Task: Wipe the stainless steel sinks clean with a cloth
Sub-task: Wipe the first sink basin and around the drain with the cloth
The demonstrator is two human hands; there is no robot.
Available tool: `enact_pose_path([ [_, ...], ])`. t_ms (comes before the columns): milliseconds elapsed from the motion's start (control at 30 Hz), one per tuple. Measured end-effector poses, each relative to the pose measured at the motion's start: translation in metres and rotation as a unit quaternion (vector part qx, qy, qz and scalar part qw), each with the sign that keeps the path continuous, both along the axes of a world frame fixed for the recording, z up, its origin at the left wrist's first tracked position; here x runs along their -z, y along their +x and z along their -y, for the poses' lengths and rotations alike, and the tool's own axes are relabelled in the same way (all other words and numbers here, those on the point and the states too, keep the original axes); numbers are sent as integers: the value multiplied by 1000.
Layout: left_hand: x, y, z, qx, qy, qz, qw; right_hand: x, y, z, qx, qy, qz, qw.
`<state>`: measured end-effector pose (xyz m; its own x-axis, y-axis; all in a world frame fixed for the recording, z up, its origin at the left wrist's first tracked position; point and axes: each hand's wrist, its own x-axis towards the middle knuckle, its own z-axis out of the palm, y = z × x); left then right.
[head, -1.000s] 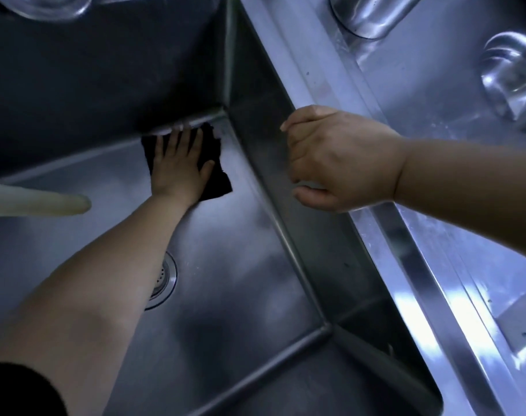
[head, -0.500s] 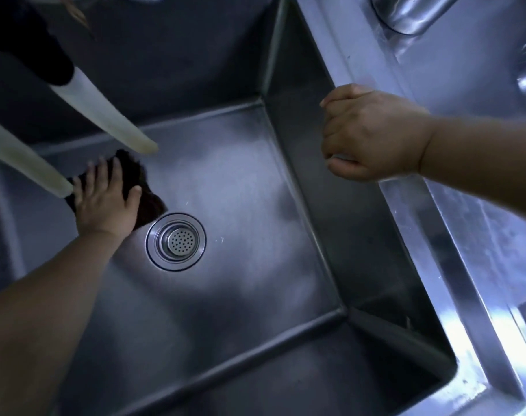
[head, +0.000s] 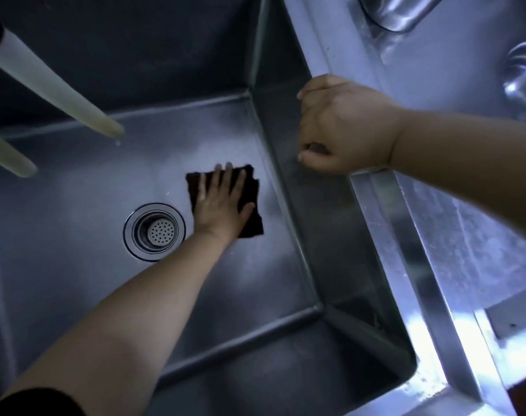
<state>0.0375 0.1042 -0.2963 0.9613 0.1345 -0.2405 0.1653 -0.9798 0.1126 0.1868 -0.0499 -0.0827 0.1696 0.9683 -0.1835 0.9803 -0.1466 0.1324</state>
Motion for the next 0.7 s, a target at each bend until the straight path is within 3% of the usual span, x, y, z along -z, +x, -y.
enact_pose_path([
  [267, -18, -114, 27, 82, -80, -52, 992, -7, -4, 2, -3, 13, -7, 1000],
  [400, -34, -145, 11, 119, -68, -134, 982, -17, -10, -3, 9, -71, 24, 997],
  [500, -54, -151, -17, 138, -64, -105, 983, -14, -31, -20, 40, -133, 56, 989],
  [600, -67, -162, -54, 58, -10, -85, 995, 24, -93, -48, 68, -90, -75, 991],
  [700, -66, -172, -87, -35, 38, -150, 987, 84, -171, -63, 35, -185, -229, 955],
])
